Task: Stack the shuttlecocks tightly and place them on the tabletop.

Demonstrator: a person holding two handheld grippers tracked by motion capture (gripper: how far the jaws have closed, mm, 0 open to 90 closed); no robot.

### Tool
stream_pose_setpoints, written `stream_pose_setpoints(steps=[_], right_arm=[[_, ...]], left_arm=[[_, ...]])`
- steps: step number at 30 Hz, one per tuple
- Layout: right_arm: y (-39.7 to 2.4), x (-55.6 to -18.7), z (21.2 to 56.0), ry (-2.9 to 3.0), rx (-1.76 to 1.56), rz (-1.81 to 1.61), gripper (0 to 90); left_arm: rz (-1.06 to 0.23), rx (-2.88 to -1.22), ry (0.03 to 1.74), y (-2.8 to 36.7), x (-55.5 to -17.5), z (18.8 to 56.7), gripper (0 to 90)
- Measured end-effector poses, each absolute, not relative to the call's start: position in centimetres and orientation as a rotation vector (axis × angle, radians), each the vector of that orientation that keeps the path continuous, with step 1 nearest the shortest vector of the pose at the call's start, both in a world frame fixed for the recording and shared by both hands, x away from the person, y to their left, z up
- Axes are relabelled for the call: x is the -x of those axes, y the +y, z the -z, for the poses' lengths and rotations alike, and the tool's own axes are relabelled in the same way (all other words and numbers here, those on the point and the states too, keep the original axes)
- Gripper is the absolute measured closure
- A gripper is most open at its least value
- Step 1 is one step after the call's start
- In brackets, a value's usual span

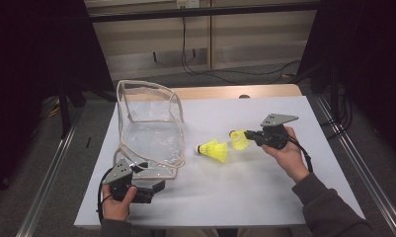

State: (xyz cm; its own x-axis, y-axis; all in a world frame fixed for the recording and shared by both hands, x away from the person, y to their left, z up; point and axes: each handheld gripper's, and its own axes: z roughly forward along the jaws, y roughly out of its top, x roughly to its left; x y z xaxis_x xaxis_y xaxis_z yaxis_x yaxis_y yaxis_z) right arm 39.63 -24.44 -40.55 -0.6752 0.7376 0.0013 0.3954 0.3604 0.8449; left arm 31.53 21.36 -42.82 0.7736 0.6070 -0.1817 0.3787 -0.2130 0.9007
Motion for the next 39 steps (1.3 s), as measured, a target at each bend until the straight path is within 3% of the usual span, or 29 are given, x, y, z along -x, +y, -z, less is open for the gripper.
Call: stream_pose_setpoints(steps=[39], right_arm=[[-25.4, -36.1, 41.6, 2.247, -0.952, -1.261, 90.0]], left_arm=[[-0.247, -1.832, 0.758, 21.3, -31.5, 42.8, 2.8]])
